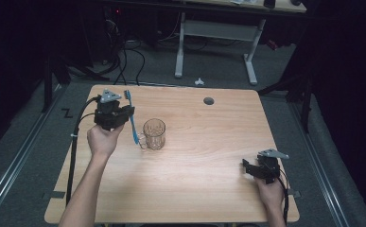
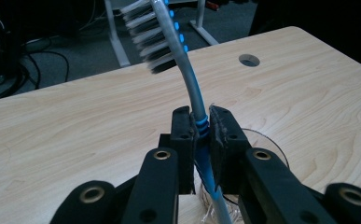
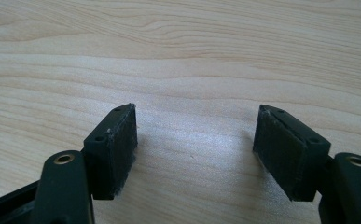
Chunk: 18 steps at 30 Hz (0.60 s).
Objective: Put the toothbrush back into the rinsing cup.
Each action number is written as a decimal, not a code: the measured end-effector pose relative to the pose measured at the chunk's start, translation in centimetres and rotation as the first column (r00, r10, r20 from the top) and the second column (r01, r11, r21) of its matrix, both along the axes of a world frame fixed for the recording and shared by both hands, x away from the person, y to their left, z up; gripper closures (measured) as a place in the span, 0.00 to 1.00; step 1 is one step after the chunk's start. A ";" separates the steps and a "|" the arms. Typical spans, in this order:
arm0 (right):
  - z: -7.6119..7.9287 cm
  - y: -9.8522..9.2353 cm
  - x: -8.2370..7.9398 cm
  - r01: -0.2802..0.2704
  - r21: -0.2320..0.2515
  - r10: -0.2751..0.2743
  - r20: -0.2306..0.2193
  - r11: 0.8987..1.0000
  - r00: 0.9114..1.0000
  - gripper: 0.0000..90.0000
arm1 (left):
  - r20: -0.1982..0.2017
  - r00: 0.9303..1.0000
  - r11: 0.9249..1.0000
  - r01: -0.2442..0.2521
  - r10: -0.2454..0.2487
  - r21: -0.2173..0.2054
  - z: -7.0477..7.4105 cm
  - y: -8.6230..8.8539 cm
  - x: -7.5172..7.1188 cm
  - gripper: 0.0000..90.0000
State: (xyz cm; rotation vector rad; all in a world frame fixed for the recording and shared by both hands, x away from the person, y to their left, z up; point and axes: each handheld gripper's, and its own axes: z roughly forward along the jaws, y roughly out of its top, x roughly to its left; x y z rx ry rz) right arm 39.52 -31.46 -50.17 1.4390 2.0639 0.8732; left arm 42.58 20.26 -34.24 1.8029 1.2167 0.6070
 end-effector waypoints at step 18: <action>0.0 0.0 0.0 0.000 0.000 0.000 0.000 1.000 1.000 0.34 | 0.023 0.999 1.000 -0.022 0.021 0.015 -0.1 -0.7 1.3 0.90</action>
